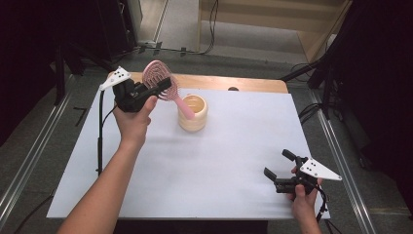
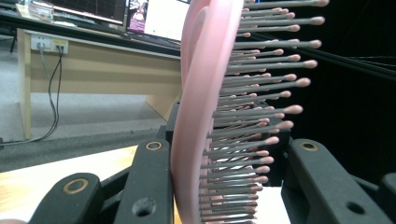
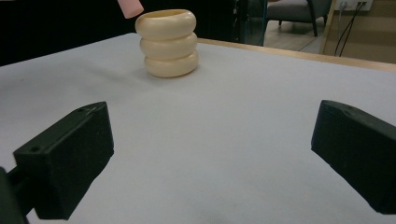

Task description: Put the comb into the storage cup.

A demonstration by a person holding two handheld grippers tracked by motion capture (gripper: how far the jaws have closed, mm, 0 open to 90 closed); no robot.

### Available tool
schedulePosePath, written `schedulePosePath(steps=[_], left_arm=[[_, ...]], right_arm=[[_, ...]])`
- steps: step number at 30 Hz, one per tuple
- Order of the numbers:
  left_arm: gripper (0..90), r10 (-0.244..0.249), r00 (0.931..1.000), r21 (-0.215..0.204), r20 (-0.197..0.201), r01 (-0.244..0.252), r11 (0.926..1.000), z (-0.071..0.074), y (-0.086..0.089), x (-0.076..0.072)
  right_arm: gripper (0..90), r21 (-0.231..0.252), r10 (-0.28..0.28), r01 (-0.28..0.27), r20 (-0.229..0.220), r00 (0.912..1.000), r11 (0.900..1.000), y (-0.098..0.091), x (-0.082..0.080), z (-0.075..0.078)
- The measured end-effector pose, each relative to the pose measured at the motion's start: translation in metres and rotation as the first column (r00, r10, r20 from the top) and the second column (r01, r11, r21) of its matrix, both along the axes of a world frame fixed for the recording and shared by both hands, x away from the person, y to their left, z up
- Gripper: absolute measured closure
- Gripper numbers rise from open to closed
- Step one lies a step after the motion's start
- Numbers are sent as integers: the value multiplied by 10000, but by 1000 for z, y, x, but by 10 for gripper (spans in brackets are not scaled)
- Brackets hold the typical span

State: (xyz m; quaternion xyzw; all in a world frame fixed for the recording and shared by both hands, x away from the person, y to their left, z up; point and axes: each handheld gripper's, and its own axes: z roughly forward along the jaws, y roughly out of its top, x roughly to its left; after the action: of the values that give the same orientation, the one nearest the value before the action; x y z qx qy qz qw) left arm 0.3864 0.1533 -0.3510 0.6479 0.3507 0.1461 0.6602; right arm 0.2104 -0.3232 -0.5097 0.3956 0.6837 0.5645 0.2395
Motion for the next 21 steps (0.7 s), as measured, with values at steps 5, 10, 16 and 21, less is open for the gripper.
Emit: schedulePosePath(steps=[5,10,16,21], left_arm=[[653,144,9999,-7,33,-144,9999,-1,-2,4],[653,252,9997,-120,10,-252,9996,-1,-3,8],[653,346,9994,-149,-3,-346,9993,0,-6,14],[653,455,9990,-40,20,-455,9990,0,-8,18]], right_arm=[[0,-3,33,-33,7,10000,10000,0,0,0],[0,29,55,-55,-9,10000,10000,0,0,0],[0,95,71,-71,-10,10000,9999,-1,0,0],[0,85,81,-81,12,10000,9999,0,0,0]])
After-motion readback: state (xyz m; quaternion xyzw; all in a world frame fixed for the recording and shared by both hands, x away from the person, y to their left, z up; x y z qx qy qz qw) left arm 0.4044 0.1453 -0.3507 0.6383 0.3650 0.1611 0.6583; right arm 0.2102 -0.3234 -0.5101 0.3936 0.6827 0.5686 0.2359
